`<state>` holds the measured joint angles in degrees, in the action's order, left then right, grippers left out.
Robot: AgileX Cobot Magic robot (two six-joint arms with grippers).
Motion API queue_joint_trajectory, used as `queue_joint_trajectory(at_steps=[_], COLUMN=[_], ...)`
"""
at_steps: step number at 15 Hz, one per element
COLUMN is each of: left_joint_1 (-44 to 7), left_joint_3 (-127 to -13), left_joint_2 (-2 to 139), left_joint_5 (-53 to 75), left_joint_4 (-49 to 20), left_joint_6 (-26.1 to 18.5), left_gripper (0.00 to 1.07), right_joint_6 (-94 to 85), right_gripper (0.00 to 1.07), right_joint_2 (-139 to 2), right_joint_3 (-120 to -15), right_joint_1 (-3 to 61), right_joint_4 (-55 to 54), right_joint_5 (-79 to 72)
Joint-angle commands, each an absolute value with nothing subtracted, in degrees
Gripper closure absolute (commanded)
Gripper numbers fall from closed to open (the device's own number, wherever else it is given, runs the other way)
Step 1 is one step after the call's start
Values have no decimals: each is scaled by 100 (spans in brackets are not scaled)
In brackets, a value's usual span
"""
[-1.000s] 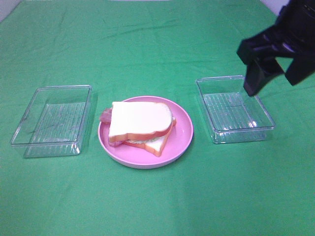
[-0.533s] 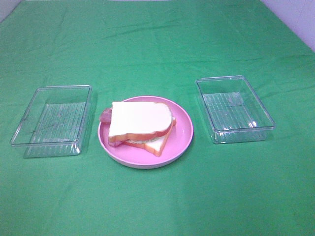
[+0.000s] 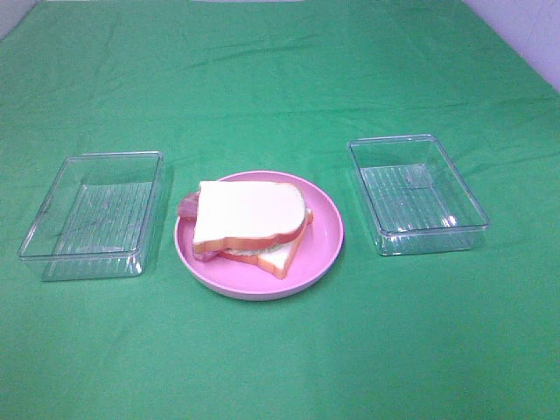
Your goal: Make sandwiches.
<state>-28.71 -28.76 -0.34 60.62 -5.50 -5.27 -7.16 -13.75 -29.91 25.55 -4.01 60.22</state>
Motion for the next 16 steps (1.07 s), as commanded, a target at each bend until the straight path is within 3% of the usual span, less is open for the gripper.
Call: queue_joint_trajectory(at_steps=[1,11,13,16], left_joint_1=[-2888,-2853,-2429,-1507], left_joint_3=[-2871,-2871,-2871,-2871], left_joint_2=[-138,-138,-138,-143], left_joint_5=[5999,5999,5999,5999], left_joint_4=[-613,-613,-613,-613], left_joint_6=[-527,-527,-527,-527], left_gripper=[35,35,35,35], right_joint_6=[-963,-957,-957,-957], right_gripper=[37,37,37,37], right_joint_2=[-842,-768,-785,-785], right_joint_3=[-2934,-2911,-2911,-2911], right_joint_1=[2550,2550,2401,1673], right_joint_4=[-762,-716,-733,-762], right_joint_5=[6091,6102,6102,6102])
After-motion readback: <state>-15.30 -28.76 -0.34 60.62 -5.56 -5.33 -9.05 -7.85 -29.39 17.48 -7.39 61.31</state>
